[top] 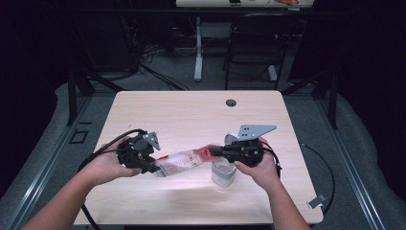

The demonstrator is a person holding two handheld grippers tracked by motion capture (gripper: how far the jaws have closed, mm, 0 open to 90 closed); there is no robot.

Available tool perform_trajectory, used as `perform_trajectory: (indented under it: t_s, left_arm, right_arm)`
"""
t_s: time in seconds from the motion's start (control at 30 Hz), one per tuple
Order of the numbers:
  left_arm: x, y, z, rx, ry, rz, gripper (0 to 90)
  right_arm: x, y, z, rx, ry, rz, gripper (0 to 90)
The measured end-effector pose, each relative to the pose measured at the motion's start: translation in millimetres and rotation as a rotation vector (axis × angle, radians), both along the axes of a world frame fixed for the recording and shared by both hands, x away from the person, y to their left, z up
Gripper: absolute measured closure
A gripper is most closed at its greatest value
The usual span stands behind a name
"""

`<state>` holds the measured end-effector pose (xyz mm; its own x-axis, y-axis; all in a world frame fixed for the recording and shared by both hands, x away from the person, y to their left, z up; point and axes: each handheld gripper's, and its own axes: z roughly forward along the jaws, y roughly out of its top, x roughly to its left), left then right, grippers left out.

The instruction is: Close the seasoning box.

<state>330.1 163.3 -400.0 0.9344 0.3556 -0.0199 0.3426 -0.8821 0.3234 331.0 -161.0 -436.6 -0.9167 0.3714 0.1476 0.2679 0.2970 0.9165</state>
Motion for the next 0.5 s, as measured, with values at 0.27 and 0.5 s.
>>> perform_trajectory:
  t_s: [0.27, 0.5]
  left_arm:
    - [1.9, -2.2, 7.2, 0.004, -0.001, -0.004, 75.3]
    - [4.0, -5.4, 12.2, 0.027, 0.001, -0.015, 75.5]
  right_arm:
    - [1.4, -4.1, -1.4, 0.003, 0.014, -0.003, 89.5]
    - [0.6, -5.7, -1.3, -0.001, 0.023, -0.007, 89.6]
